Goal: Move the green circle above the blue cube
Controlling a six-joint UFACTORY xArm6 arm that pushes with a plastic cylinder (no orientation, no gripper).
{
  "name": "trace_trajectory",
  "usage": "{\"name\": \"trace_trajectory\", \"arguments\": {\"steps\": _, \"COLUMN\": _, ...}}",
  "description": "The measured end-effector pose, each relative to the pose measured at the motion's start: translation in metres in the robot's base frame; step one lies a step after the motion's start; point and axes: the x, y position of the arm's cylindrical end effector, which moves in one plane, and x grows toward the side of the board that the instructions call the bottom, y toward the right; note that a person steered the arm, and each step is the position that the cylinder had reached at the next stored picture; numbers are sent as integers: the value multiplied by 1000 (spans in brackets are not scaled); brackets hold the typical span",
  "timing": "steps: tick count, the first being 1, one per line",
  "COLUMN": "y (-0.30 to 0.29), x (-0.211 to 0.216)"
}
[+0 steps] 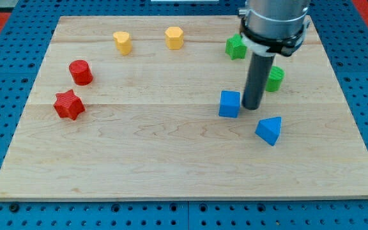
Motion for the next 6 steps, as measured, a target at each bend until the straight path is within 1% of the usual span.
{"name": "trace_trajectory", "arguments": {"steps": 1, "y": 73, "x": -21}}
{"name": "trace_trajectory", "arguments": {"steps": 2, "y": 86, "x": -46}}
{"name": "trace_trajectory", "arguments": {"steps": 3, "y": 22, "x": -63}}
{"name": "trace_trajectory", "arguments": {"steps": 4, "y": -39, "x": -41}}
{"name": "trace_trajectory", "arguments": {"steps": 5, "y": -36, "x": -64}}
{"name": "trace_trajectory", "arguments": {"steps": 6, "y": 24, "x": -109}}
